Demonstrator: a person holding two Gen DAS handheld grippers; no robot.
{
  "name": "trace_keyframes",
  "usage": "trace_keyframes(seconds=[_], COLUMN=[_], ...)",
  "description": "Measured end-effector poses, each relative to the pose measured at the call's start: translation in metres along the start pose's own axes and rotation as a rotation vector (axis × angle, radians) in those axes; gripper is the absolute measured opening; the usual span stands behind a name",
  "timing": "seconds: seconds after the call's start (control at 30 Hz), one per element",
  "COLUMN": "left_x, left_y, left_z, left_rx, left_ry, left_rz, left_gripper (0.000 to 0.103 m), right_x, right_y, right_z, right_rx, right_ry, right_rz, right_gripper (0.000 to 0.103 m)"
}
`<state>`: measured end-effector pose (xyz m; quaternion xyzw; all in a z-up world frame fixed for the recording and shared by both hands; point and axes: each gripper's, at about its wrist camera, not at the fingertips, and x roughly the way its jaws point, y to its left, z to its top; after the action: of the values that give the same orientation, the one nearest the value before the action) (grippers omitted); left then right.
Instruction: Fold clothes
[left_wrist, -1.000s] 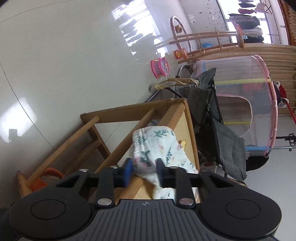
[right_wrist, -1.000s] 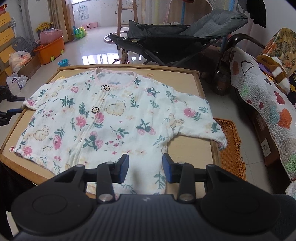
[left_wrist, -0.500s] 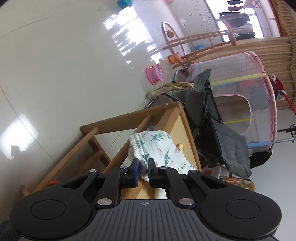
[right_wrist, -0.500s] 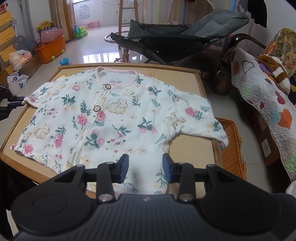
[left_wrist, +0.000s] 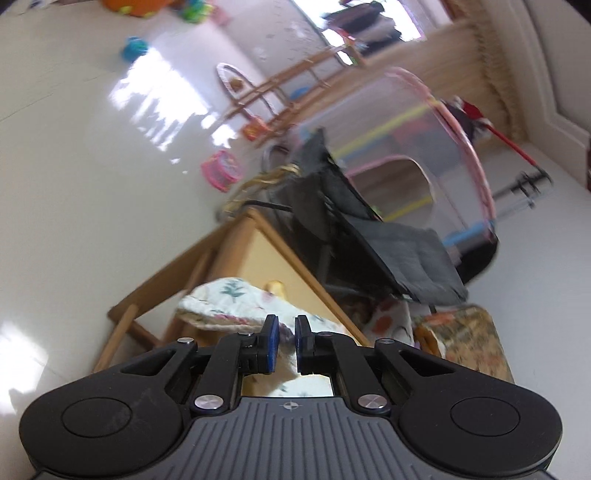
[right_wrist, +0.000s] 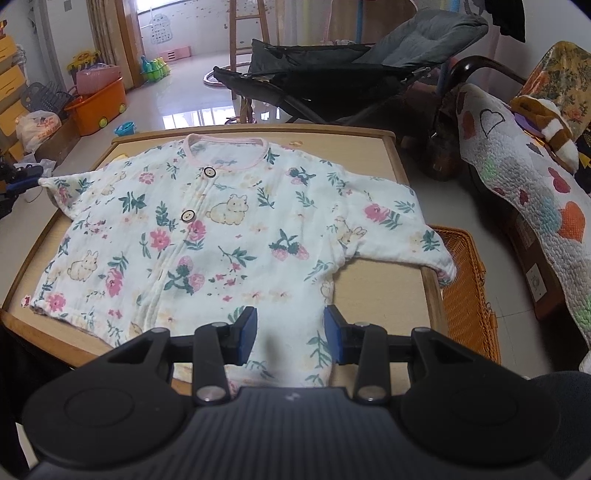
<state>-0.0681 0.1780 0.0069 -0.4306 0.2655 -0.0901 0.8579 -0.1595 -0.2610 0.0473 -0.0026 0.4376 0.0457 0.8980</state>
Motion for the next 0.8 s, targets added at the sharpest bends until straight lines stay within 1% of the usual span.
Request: trace_keyframes(seconds=[0.13,0.4,0.53,0.67,0.7,0.73,0.77,0.8], left_x=[0.008,0.023,0.035,0.037,0.034,0.031,0.027,0.022], left_y=[-0.016,-0.029,-0.029,-0.03,-0.032,-0.033,-0.032,-0.03], left_z=[-0.009,-0.027,-0.035,-0.042,-0.043,-0.045,-0.046,-0.045], left_rx=[0.075,0.166,0.229,0.251,0.265,0.274,0.272,0.261], left_ry=[0.067,0.191,0.249,0.295,0.293,0.287,0.28,0.27], left_rz=[-0.033,-0.045,-0.017,0.0,0.01,0.022,0.035,0.057], left_gripper=[0.009,0.009,0.009,0.011,0.014,0.015,0.015,0.018], right_x=[0.002,0.0,-0.002,-0.004,-0.004,-0.004,-0.003,-0.002], right_y=[0.001,0.006,0.014,0.028,0.033,0.04,0.048,0.057], right_z=[-0.001,0.01,0.021,0.04,0.048,0.055,0.063,0.07], right_rx=[-0.004,-0.003,-0.011,-0.046,-0.063,-0.085,-0.11,-0.141], right_ry=[0.003,-0.02,-0.041,-0.066,-0.077,-0.087,-0.098,-0.109], right_rz=[0.003,0.022,0.036,0.076,0.092,0.109,0.127,0.146], right_gripper=[0.039,0.039,0.039,0.039,0.039,0.039,0.039,0.039])
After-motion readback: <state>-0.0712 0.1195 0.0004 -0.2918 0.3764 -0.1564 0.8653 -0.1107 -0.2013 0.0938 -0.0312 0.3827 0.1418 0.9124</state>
